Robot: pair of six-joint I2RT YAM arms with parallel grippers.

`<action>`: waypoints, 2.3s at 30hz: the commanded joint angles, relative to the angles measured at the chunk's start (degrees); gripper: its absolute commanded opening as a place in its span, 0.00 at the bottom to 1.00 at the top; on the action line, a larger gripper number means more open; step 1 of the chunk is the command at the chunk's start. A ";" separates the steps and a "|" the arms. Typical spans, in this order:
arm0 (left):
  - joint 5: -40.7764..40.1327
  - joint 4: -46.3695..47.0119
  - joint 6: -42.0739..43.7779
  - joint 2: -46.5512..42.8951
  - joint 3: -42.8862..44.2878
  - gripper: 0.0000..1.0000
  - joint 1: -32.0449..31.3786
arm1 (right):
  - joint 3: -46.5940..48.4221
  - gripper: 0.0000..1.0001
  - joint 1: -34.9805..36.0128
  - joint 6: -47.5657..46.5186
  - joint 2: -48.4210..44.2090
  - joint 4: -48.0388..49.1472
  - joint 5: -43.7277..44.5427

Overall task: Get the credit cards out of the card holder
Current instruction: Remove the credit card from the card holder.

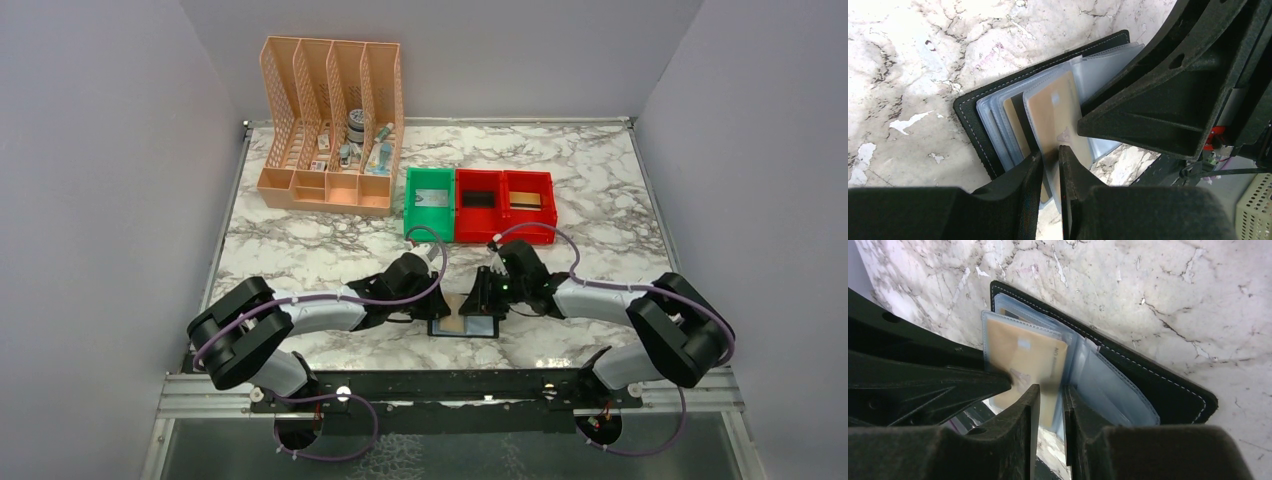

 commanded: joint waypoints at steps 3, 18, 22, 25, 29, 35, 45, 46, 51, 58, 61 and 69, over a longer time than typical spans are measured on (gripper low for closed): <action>-1.20 -1.72 1.34 -1.72 0.63 0.21 -0.22 | -2.45 0.16 -0.01 3.16 2.00 8.38 -1.97; -4.56 -6.66 1.61 -4.23 1.62 0.21 -0.27 | -3.45 0.01 -0.69 2.84 -3.81 3.37 5.95; -3.61 -6.16 2.22 -4.82 1.74 0.23 -0.19 | -2.72 0.08 -0.80 1.77 -2.92 4.10 2.63; 0.04 -2.67 2.52 -4.36 1.54 0.28 -0.22 | -2.27 0.18 -0.80 1.53 -3.18 4.01 1.99; 4.62 2.47 1.84 -2.12 1.94 0.29 -0.27 | -2.04 0.21 -0.80 0.86 -4.38 2.77 3.68; 4.85 3.16 0.88 -0.18 3.12 0.30 -0.26 | -1.12 0.22 -0.80 -0.29 -4.62 0.12 4.60; -7.50 -7.41 2.09 -10.04 1.11 0.35 -0.26 | 1.34 0.15 -0.80 -4.34 -5.73 2.56 0.77; -7.96 -7.99 2.24 -10.59 1.01 0.37 -0.20 | 1.83 0.13 -0.80 -4.39 -4.97 3.61 -0.37; -8.24 -7.99 1.85 -11.71 -0.09 0.41 -0.19 | 3.39 0.07 -0.80 -2.60 0.17 4.37 -0.76; -5.60 -5.85 2.26 -9.74 0.62 0.44 -0.22 | -1.80 0.04 -0.80 1.17 1.27 3.47 6.61; -4.59 -5.08 2.56 -8.39 1.19 0.44 -0.23 | -3.41 0.04 -0.82 1.43 0.95 3.17 8.34; -1.53 -2.79 2.70 -4.68 2.73 0.45 -0.25 | -3.75 0.04 -0.80 1.57 1.67 3.51 8.90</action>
